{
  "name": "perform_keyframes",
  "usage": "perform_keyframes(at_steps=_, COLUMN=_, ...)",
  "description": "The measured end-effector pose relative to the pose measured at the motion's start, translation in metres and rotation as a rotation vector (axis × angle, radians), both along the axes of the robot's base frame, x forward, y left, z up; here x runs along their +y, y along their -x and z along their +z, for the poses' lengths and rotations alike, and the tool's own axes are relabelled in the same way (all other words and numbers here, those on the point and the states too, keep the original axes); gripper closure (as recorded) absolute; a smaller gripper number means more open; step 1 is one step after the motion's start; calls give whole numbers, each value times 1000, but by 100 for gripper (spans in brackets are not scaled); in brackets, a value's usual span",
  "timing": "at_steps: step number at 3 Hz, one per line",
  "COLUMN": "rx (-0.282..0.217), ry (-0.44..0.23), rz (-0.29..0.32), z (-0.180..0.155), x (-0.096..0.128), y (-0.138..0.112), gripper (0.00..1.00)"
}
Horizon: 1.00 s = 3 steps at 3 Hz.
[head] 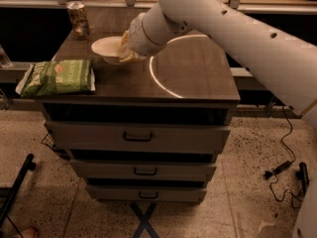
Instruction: Move paper bowl near green jalapeno chip bag
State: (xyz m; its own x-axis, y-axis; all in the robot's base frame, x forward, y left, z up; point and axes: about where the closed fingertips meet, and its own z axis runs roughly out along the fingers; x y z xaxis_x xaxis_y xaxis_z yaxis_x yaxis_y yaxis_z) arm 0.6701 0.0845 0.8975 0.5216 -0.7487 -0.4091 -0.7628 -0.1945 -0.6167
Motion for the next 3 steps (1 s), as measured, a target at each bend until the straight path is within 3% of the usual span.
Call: perform_keyframes(at_steps=3, rx=-4, ry=-22, rz=73, z=-3, x=4, y=7, gripper=5)
